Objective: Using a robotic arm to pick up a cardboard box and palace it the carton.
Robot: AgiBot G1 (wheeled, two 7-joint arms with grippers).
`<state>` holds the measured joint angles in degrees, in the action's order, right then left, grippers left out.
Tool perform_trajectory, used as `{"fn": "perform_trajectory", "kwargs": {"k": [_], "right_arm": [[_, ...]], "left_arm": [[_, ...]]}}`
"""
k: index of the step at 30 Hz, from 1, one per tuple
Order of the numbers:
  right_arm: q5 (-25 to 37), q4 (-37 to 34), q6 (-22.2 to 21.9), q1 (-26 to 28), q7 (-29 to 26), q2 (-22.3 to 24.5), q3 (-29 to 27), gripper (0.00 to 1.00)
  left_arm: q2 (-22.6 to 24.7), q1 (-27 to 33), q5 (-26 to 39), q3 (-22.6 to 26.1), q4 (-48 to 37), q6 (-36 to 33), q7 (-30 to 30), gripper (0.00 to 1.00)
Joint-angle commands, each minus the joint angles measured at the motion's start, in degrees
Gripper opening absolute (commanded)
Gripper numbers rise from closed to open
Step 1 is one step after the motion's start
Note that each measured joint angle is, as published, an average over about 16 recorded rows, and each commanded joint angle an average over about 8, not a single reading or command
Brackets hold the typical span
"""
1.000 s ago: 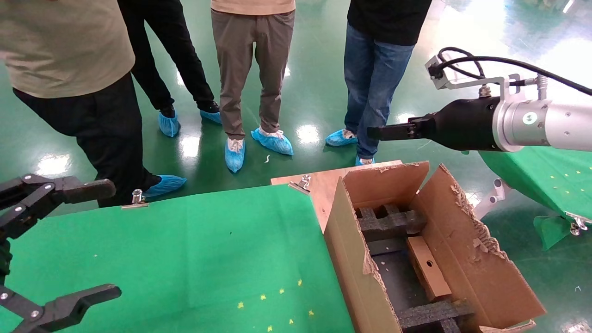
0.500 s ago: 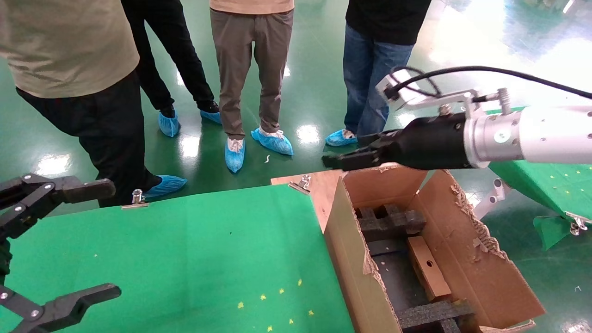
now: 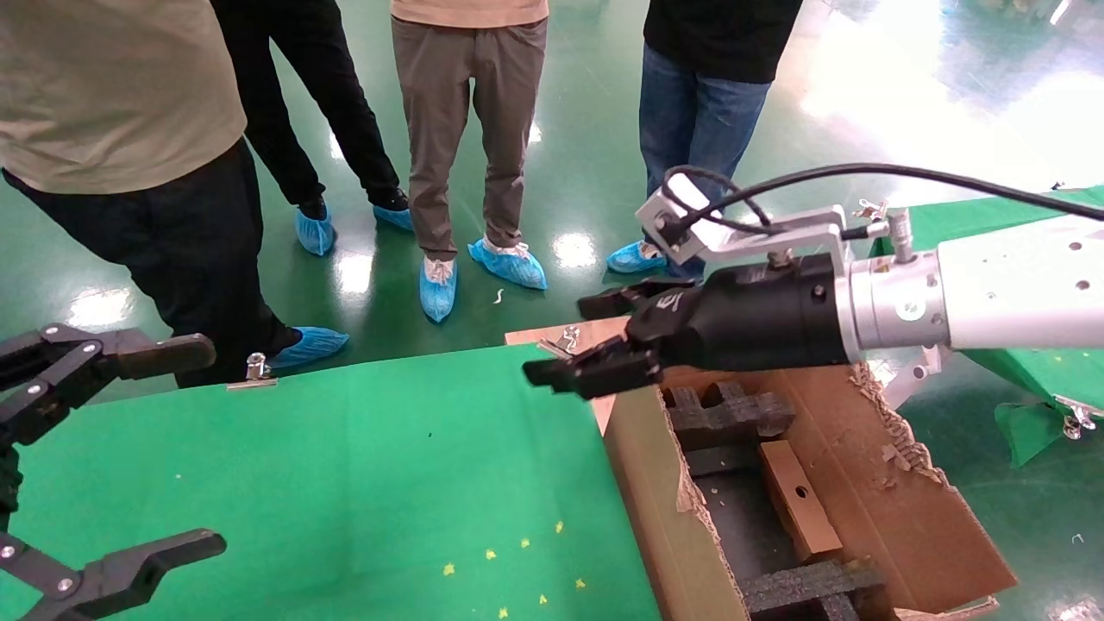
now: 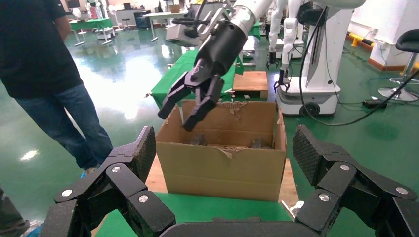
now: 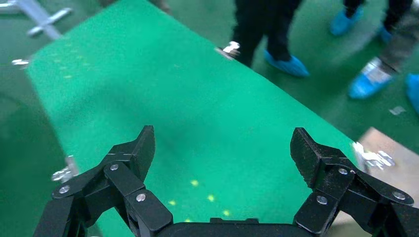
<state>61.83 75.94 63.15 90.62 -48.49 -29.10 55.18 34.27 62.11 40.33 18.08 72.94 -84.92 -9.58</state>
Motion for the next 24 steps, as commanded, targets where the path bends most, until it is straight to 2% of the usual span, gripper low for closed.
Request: {"fn": "perform_trajectory", "kwargs": {"k": [1,24], "right_arm": [[-1.3,-0.2,1.5,-2.0,2.5,-0.4,-2.6,1.0],[-16.9,-2.0,19.1,-24.7,32.0,-5.0,-33.2,1.0]], "left_arm": [[0.0,0.0,0.0,0.0,0.0,0.0,0.0,1.0],[0.0,0.0,0.0,0.0,0.0,0.0,0.0,1.0]]}}
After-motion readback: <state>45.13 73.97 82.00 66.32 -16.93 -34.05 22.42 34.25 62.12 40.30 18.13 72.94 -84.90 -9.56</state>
